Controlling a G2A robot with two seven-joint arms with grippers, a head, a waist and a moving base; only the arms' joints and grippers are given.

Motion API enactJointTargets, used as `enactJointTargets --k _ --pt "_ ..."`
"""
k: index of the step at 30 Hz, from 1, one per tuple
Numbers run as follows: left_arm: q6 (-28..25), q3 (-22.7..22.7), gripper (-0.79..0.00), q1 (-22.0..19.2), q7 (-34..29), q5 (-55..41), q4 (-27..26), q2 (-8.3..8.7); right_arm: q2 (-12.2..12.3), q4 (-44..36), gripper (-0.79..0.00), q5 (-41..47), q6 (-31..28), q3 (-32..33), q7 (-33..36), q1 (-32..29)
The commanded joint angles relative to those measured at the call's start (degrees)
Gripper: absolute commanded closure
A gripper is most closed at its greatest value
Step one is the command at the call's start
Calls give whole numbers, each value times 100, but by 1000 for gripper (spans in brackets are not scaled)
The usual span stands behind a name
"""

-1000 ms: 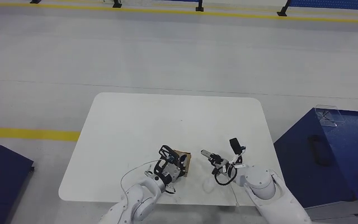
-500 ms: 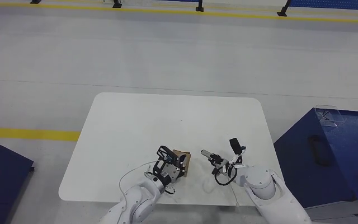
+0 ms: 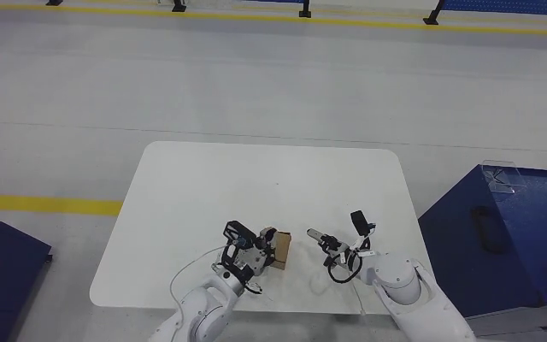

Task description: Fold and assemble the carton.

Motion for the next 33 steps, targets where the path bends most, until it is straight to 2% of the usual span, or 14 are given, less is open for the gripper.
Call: enactJointTargets --k 1,2,3,5,6,11,14,18,20,23,33 --pt "35 -157 0 262 421 82 -210 36 0 0 -785 0 0 0 0 0" --pt "98 -210 -296 371 569 114 -291 46 0 0 -785 0 0 0 0 0" --pt "234 -267 -785 479 728 99 -363 49 0 0 -785 0 0 0 0 0" --pt "346 -294 -785 549 792 55 -402 46 0 0 -785 0 0 0 0 0" --pt "329 -292 -30 536 777 71 -398 48 0 0 -784 0 0 0 0 0" --pt "345 -294 -359 549 792 55 -402 46 0 0 -784 0 0 0 0 0" --pt "345 -294 -530 549 791 55 -401 46 0 0 -785 0 0 0 0 0" --pt "346 -294 -692 549 792 56 -402 46 0 0 -785 0 0 0 0 0" --pt "346 -294 -744 549 792 56 -402 46 0 0 -784 0 0 0 0 0" --pt "346 -294 -781 549 792 56 -402 46 0 0 -785 0 0 0 0 0" --pt "346 -294 -784 549 792 56 -402 46 0 0 -784 0 0 0 0 0"
